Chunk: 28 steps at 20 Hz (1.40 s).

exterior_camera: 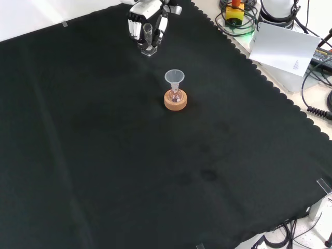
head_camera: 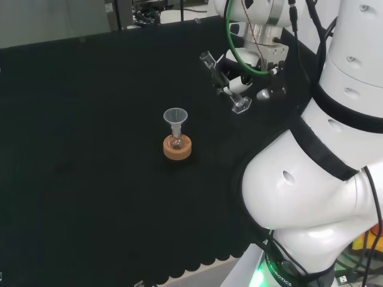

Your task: Pour the water from the graduated cylinder into the round-bottom flask.

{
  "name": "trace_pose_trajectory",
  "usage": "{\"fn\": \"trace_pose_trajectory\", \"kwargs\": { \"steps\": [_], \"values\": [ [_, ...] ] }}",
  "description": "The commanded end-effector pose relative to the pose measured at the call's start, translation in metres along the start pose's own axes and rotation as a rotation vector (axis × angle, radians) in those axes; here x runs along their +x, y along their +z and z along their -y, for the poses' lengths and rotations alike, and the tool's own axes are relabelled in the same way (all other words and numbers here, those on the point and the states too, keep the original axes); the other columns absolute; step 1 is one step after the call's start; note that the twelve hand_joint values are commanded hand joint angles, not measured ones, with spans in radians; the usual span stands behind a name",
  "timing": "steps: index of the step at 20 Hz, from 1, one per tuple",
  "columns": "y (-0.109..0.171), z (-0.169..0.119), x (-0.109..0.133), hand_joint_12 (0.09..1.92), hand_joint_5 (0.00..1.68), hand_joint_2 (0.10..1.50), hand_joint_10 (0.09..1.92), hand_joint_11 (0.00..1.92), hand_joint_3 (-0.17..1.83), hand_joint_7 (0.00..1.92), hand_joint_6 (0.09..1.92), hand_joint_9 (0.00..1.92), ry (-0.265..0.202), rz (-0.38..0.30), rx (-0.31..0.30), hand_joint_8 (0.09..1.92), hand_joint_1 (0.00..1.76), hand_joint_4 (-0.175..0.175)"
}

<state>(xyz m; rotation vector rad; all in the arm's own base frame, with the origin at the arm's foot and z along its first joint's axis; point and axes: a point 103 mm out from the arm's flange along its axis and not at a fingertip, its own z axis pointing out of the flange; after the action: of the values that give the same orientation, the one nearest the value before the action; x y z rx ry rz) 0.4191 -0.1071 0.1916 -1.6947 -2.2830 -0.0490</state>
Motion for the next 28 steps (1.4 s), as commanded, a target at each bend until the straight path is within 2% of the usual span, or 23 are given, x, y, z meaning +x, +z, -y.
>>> {"fn": "trace_pose_trajectory", "kwargs": {
  "steps": [1, 7, 13, 21, 28],
  "values": [
    [0.009, 0.039, 0.024, 0.82, 1.12, 1.05, 0.09, 1.18, 0.00, 1.15, 0.77, 1.46, -0.046, 0.112, 0.150, 0.75, 1.29, -0.175],
    [0.015, 0.046, 0.031, 0.82, 1.12, 1.05, 0.09, 1.18, 0.00, 1.15, 0.77, 1.46, -0.056, 0.141, 0.211, 0.75, 1.28, -0.175],
    [0.015, 0.042, 0.040, 0.82, 1.12, 1.05, 0.09, 1.18, 0.00, 1.15, 0.77, 1.46, -0.060, 0.206, 0.295, 0.76, 1.28, -0.175],
    [0.021, 0.030, 0.044, 0.81, 1.11, 1.05, 0.09, 1.19, 0.00, 1.15, 0.78, 1.46, -0.043, 0.265, 0.415, 0.76, 1.28, -0.175],
    [0.025, 0.022, 0.045, 0.81, 1.12, 1.05, 0.09, 1.19, 0.00, 1.15, 0.78, 1.47, -0.023, 0.315, 0.488, 0.76, 1.28, -0.175]
  ]
}}
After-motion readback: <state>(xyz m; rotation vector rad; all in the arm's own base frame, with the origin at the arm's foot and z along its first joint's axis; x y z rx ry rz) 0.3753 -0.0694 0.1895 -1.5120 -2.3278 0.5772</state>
